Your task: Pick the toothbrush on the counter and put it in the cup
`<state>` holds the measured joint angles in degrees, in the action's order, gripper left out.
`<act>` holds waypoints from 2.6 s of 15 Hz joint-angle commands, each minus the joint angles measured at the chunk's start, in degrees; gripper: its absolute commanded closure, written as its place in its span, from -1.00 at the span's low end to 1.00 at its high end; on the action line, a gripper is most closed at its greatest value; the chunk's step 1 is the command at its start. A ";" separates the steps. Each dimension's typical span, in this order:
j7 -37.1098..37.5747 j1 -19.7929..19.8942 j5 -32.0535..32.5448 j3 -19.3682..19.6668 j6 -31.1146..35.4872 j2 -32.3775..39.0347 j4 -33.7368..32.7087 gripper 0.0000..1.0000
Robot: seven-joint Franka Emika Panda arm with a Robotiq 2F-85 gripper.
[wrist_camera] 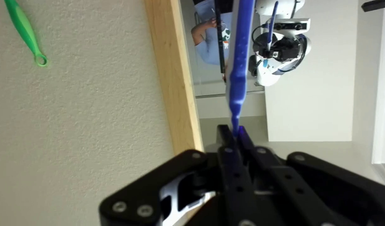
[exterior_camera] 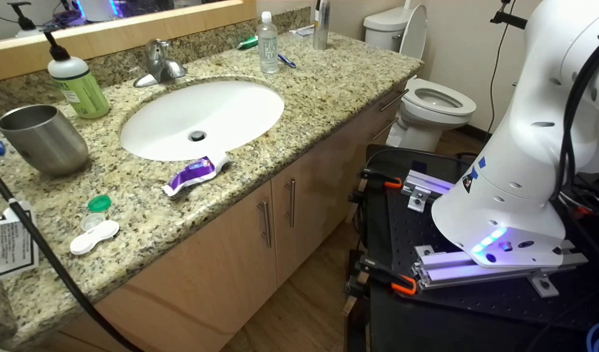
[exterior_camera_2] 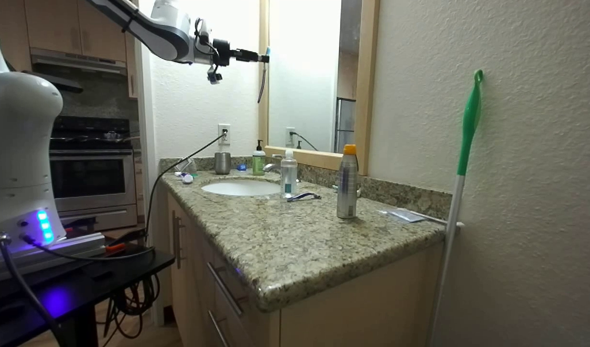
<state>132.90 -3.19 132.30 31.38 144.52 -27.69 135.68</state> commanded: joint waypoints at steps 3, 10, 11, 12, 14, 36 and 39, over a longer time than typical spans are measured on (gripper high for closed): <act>4.65 -4.02 3.23 -12.34 0.73 0.35 4.34 0.97; 12.62 -11.67 5.18 -15.89 6.66 6.69 2.30 0.89; 14.10 -12.52 5.94 -15.39 8.01 8.32 1.63 0.89; 14.69 -12.91 6.24 -14.97 8.57 9.49 1.06 0.89; 14.89 -13.05 6.32 -14.61 8.86 10.30 0.41 0.89; 15.80 -8.27 -3.42 -34.56 -19.83 38.66 -19.32 0.97; 15.65 -7.01 -4.31 -36.07 -20.80 38.07 -17.71 0.97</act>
<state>148.93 -12.62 127.93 -2.03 123.92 10.55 117.90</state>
